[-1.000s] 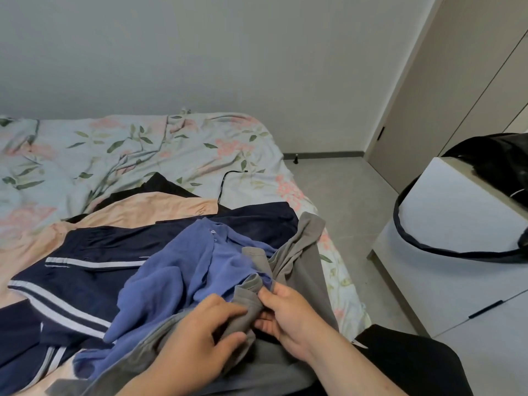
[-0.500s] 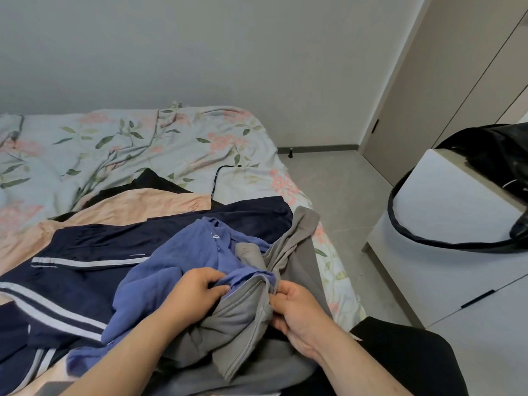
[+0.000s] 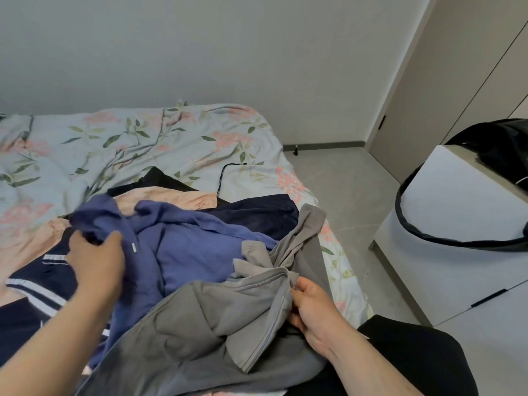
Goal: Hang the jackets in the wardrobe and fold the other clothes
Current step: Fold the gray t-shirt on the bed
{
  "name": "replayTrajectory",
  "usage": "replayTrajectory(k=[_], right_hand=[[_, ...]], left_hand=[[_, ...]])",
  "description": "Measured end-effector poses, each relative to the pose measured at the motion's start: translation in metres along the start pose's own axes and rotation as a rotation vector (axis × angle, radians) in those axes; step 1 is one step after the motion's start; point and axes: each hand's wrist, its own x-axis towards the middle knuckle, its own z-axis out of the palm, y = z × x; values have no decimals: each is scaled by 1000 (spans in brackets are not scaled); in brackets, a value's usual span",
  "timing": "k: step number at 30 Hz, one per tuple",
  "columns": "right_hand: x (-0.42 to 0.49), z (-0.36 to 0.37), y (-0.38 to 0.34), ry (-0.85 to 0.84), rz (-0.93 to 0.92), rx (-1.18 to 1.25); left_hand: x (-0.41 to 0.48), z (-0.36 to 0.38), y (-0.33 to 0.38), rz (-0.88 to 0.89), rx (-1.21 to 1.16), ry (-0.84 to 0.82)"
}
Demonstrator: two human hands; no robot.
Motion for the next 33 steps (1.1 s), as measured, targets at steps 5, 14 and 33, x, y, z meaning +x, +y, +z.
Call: replayTrajectory(k=[5,14,33], right_hand=[[-3,-2,-2,-4,1,-18],[-23,-10,-13,25,-9,-99],[-67,-17,-67,255,-497,-1251]], left_hand=[[-108,5,-19,562,468,-475],[-102,30,-10,173,830,-1060],[-140,31,57,-612,-927,-1113]])
